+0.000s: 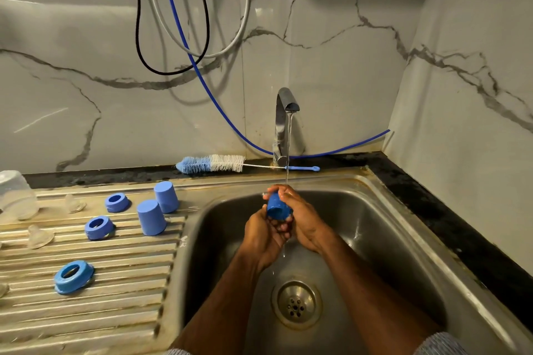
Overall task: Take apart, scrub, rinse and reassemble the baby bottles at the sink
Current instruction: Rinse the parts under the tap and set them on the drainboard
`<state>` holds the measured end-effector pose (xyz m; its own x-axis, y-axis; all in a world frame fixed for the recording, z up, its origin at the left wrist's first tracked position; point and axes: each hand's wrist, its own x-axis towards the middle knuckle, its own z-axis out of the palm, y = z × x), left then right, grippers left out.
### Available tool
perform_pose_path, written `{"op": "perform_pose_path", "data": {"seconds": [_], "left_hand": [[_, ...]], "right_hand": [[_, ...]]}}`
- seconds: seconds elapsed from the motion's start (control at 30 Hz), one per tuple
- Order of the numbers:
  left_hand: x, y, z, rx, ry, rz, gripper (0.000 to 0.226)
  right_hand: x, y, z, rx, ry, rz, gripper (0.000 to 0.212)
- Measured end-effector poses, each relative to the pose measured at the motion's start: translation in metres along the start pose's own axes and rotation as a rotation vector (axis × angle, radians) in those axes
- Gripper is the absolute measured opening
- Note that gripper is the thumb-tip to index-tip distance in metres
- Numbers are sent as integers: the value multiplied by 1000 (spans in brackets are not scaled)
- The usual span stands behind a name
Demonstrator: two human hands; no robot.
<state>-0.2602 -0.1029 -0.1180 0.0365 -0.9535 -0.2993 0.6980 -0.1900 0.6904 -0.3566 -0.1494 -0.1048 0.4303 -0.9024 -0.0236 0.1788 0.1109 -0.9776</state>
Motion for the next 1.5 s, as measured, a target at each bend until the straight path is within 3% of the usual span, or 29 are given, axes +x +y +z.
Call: {"op": "perform_pose_path", "data": {"seconds": [0.1,0.27,0.33,0.4,0.47,0.53,0.7,0.77,0.83,0.97,1.03,1.13,1.17,1.27,1.4,1.5], "left_hand": [[1,-1,2,50,16,7,57],[10,-12,-2,375,97,207,45],[11,-14,-6,449,138,240,41],[14,-12,-8,530,225,281,38],[16,-11,-10,642,327,329,35],[17,-9,-11,747,410,377,36],[23,-8,-14,836,473,349,43],[24,-9,-16,834,458,331,50],[23,-8,-17,819,439,334,54],[27,-9,-24,870,475,351,53],[35,-11,-31,888,512,337,52],[40,-11,-41,961,554,332,47],[38,-10,-41,989,551,348,44],[37,-11,-44,1091,511,354,34],[37,-10,-45,1176,482,338,19],[37,-11,-44,1214,486,329,17]], "right_hand": [[-1,-1,-1,15,124,32,34],[-1,-6,6,-49,297,276,39],[3,-4,8,-212,345,240,41],[9,2,3,-594,396,76,43],[10,5,-4,-825,351,-78,35],[7,1,-12,-810,197,-98,31],[0,-6,-21,-875,-161,35,61],[2,-1,-21,-841,-122,68,55],[7,6,-22,-880,31,65,48],[15,21,-23,-970,266,-26,54],[17,20,-23,-929,224,29,52],[15,18,-27,-966,-1,277,40],[13,21,-28,-1035,-1,299,37],[10,29,-31,-1197,215,180,45],[11,30,-25,-1184,30,327,40],[11,30,-26,-1301,160,230,41]]}}
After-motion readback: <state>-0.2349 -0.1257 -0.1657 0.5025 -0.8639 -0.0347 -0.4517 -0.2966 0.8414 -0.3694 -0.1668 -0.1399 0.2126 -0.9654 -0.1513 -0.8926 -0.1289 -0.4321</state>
